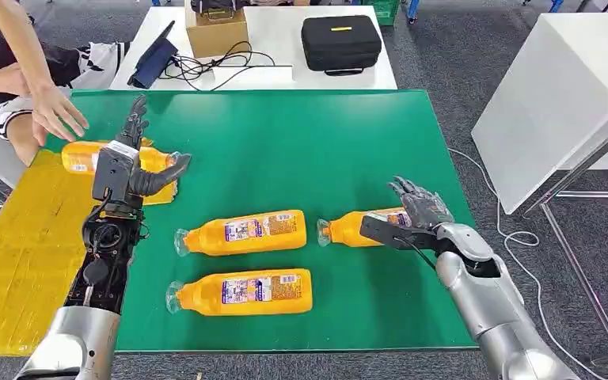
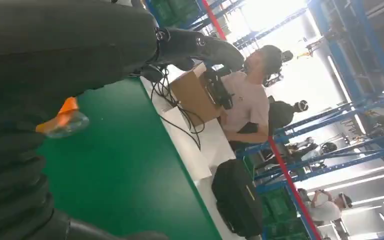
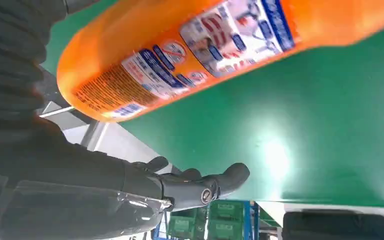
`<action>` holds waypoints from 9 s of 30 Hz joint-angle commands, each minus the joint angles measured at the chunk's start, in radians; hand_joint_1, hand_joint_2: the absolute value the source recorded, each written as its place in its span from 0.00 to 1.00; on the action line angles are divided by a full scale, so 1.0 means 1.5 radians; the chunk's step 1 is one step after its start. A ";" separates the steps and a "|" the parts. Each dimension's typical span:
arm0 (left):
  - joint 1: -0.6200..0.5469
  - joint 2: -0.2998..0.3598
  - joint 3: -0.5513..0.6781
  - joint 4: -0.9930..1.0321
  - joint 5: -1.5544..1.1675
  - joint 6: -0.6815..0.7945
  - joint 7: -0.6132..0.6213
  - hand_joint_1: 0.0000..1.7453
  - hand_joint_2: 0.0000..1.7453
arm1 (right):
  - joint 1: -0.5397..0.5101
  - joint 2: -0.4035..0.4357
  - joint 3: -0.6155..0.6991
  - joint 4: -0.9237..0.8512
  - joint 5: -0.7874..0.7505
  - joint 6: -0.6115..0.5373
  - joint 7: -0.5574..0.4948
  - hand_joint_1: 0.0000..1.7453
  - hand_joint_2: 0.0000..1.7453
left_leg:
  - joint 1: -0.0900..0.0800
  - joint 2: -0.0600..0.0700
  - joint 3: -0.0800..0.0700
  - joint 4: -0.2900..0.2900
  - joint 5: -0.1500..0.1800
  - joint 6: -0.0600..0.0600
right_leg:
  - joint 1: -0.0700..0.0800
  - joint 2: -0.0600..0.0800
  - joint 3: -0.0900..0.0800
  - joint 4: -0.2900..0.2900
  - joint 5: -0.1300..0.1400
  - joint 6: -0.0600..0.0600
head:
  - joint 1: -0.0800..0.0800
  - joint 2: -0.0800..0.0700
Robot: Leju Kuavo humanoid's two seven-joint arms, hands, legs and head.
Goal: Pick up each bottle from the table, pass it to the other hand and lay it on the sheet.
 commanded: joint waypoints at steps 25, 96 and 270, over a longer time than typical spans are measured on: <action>-0.072 0.004 0.035 0.135 0.047 -0.001 -0.002 0.00 1.00 | -0.086 -0.058 0.051 0.129 -0.008 0.040 -0.006 0.00 1.00 | 0.000 0.000 0.003 0.000 -0.001 -0.001 | 0.000 0.000 0.004 0.000 -0.001 0.000 | 0.000 0.000; -0.030 0.028 0.049 0.162 0.083 0.001 -0.004 0.00 1.00 | -0.006 0.024 -0.043 0.056 -0.124 -0.125 -0.010 1.00 1.00 | 0.000 0.003 0.006 -0.001 -0.002 -0.001 | 0.000 0.002 0.006 -0.001 -0.001 0.000 | 0.000 0.000; 0.041 -0.009 -0.168 -0.182 0.256 -0.168 0.045 1.00 1.00 | 0.035 0.178 0.130 -0.134 -0.363 -0.229 -0.306 0.00 1.00 | 0.000 0.000 0.002 0.000 -0.001 -0.001 | 0.000 -0.001 0.002 0.000 -0.001 0.000 | 0.000 0.000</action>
